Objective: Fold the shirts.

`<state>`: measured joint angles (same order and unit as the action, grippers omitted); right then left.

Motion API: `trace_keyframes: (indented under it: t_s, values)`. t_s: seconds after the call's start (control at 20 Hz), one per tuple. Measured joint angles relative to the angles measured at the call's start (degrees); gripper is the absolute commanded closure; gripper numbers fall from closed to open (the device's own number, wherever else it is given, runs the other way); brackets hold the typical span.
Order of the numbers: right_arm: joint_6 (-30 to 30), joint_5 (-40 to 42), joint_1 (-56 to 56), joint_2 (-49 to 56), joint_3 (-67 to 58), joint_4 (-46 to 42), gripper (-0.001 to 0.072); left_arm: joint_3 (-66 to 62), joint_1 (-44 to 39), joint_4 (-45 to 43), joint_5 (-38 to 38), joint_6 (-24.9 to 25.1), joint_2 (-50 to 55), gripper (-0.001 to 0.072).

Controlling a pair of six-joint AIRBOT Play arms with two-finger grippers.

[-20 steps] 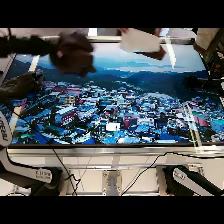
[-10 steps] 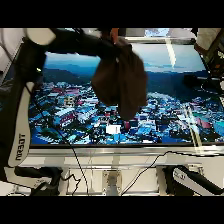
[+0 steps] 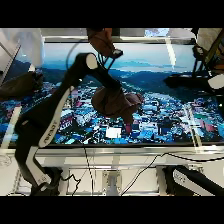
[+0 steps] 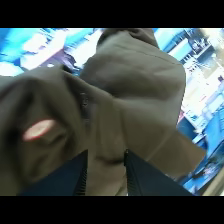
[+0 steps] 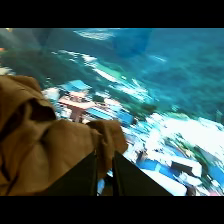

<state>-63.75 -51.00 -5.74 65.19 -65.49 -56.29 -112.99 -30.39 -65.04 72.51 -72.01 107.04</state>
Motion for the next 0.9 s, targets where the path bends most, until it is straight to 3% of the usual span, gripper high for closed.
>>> trace_keyframes:
  t_s: [0.05, 0.15, 0.3, 0.35, 0.55, 0.9]
  values:
    - [0.55, 0.87, 1.73, 0.07, 0.0, 0.15, 0.057, 0.02, -0.04, 1.57, -0.15, -0.02, 1.75, 0.0416]
    - [1.29, 1.25, 4.57, 0.57, 0.0, 0.37, 0.0451, -0.24, 0.09, 2.84, -0.9, -0.26, 3.82, 0.0415]
    - [1.92, -0.68, 8.37, 1.66, 1.53, 3.15, 0.0429, -2.75, 1.44, 1.11, -1.68, -1.64, 4.98, 0.0414]
    - [2.12, -1.01, 9.7, 1.86, 2.84, 4.55, 0.0365, -3.65, 2.32, 0.17, -2.01, -2.51, 4.9, 0.0409]
    - [2.84, 0.55, 15.89, 2.4, 11.28, 11.23, 0.0366, -5.25, 6.8, -3.19, -1.33, -4.79, 2.8, 0.0409]
    - [4.76, 16.2, 28.98, 6.23, 21.09, 24.68, 0.0367, -4.15, 11.5, -4.83, 3.37, -7.52, 1.22, 0.0409]
